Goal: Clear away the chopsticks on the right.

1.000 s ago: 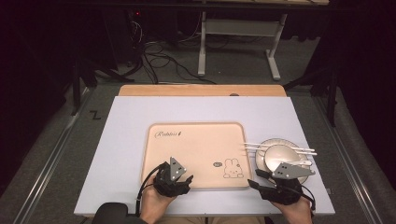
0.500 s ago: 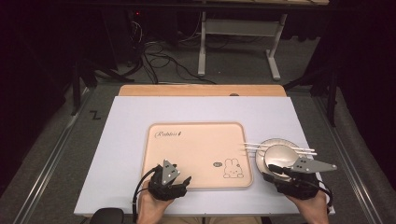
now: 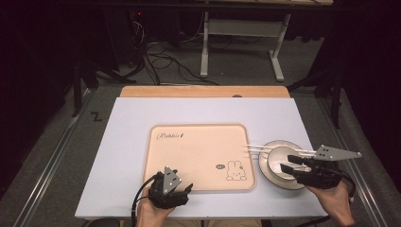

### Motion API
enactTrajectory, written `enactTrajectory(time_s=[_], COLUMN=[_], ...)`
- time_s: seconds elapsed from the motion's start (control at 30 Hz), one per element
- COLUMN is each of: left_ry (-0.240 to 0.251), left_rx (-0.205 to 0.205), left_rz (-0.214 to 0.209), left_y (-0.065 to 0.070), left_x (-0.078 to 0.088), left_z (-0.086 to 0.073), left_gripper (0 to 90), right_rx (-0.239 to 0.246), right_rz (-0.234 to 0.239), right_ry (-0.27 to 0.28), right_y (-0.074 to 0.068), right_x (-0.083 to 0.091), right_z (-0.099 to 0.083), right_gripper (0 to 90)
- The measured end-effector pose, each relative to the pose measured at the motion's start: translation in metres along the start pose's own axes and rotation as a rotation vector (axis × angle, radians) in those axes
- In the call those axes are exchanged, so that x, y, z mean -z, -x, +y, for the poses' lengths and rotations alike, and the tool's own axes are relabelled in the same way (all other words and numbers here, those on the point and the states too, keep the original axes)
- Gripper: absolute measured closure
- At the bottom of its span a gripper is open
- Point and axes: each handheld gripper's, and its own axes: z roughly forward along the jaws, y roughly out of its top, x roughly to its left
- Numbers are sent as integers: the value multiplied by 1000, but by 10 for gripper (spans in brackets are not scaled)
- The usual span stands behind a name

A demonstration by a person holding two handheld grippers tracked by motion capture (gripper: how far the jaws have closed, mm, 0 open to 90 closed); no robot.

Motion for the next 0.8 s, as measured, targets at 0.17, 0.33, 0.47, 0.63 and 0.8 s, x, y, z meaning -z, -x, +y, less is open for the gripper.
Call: enactTrajectory(time_s=[0.17, 0.33, 0.47, 0.63, 0.8], left_ry=[6, -18, -20, -29, -34], left_rx=[10, 3, 4, -2, -8], left_rz=[-5, -6, -10, -26, -31], left_y=[0, 0, 0, 1, 2], left_x=[0, -2, -4, -7, -9], left_z=[3, 2, 2, 2, 2], left_gripper=[321, 316, 317, 311, 312], right_rx=[16, 10, 10, 3, 9], right_rz=[-53, -100, -101, -133, -151], right_ry=[-1, -9, -27, -40, -45], right_y=[13, 27, 39, 50, 60], right_x=[8, 16, 17, 15, 10], right_z=[9, 14, 14, 14, 15], right_gripper=[523, 557, 561, 588, 618])
